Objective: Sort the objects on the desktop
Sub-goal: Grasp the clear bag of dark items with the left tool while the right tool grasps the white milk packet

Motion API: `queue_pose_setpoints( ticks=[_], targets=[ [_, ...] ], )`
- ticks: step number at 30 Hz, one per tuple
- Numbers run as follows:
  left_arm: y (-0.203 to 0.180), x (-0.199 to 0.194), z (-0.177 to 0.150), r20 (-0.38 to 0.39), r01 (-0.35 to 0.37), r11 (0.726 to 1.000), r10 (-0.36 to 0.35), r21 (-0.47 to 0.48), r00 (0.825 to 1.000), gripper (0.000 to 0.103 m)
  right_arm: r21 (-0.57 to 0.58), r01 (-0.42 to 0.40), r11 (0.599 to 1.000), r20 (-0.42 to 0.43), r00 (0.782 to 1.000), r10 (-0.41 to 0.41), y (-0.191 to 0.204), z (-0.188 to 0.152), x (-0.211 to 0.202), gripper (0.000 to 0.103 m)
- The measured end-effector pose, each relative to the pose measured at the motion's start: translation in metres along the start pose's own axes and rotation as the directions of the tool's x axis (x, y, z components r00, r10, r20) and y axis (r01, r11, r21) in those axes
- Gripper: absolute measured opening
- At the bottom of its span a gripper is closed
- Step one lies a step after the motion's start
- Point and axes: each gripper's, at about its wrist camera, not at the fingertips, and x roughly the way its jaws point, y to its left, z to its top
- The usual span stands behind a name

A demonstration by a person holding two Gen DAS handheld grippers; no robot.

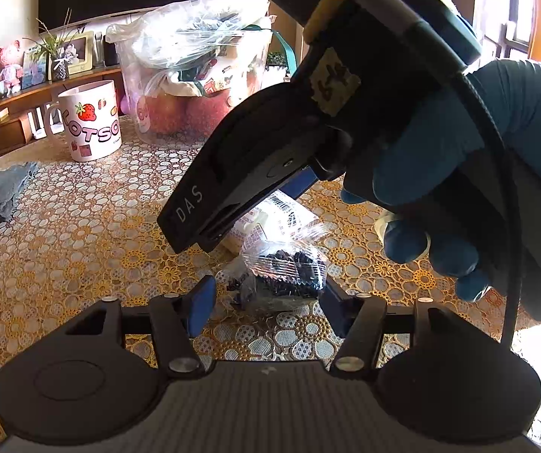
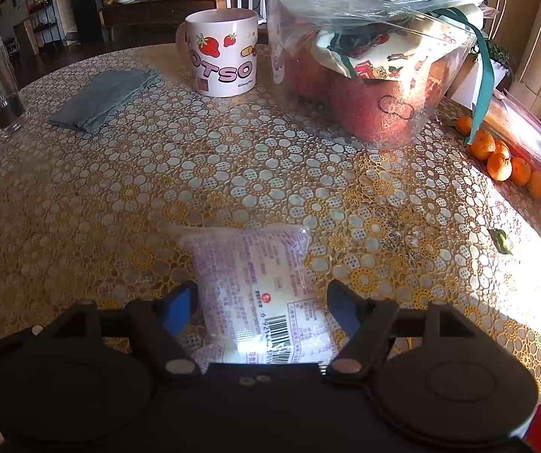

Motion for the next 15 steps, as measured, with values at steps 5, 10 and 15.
queue_pose_setpoints(
  ticks=[5,10,15],
  targets=[
    [0.002,0.000,0.000,0.000,-0.002,1.000,0.002,0.012,1.000,0.047,0.009,0.005,1.000,-0.008,1.000,-0.005,0.000,0.000,0.001,0.058],
    [0.005,-0.003,0.002,-0.001,0.007,1.000,-0.007,0.000,1.000,0.039,0.017,0.018,1.000,-0.001,1.000,-0.018,-0.001,-0.001,-0.004,0.055],
    [0.006,-0.010,-0.001,-0.009,0.024,1.000,-0.024,-0.020,1.000,0.036,0.034,0.030,0.999,0.006,1.000,-0.031,-0.007,-0.008,-0.013,0.054]
  ],
)
